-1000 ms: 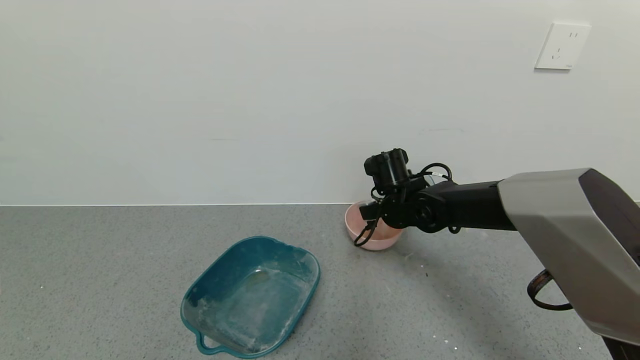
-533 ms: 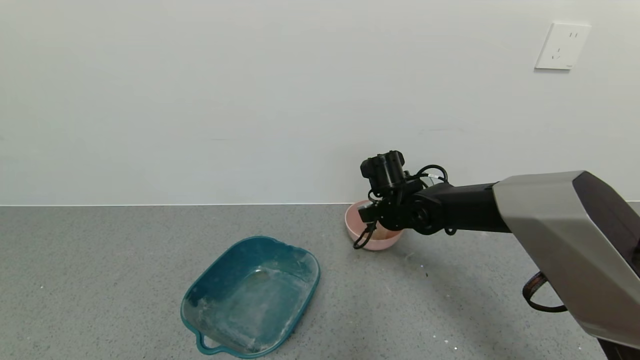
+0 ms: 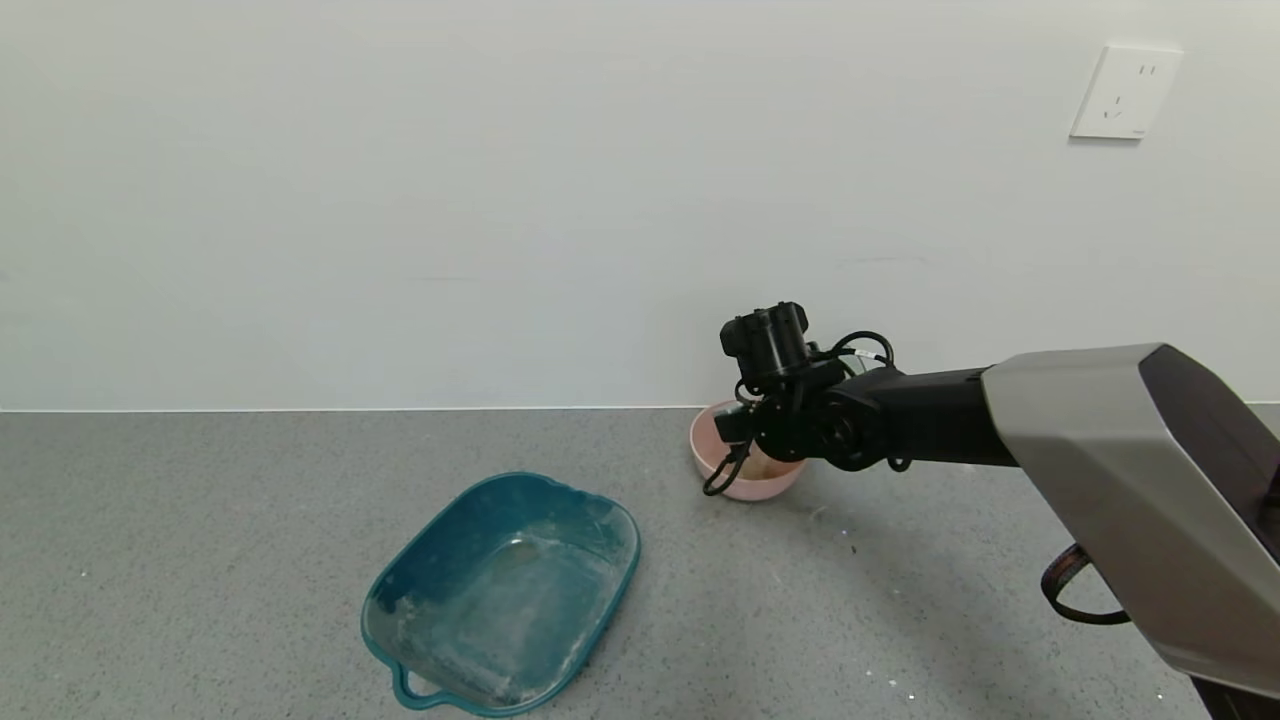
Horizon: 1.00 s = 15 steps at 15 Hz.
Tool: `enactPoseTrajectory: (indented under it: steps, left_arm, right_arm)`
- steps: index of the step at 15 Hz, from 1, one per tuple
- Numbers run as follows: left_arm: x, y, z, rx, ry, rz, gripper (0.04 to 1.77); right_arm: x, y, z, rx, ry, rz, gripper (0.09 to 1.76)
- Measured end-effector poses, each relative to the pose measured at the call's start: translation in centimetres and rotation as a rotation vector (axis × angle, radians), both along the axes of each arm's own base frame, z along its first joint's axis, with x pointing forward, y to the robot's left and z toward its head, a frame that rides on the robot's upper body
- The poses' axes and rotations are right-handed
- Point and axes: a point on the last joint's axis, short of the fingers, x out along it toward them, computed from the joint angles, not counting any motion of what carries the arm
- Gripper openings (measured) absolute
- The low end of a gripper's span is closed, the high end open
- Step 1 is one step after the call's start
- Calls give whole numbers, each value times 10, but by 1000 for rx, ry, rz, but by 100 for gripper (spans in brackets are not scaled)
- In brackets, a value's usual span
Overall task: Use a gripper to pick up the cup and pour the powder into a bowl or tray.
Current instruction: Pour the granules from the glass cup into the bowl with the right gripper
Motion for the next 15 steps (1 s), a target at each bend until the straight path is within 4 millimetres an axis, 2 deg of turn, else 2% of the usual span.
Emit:
enactPoseTrajectory:
  steps: [7,11,15]
  left_arm:
    - [0,0,0,0,0,0,176]
    - [0,0,0,0,0,0,176]
    - [0,0,0,0,0,0,176]
  right_arm:
    - [-4,-4,9,114,-38,-25,134]
    - [-9,-5,9,224,-73,-58,134]
    - [-17,-6,9,406,-110,-90,134]
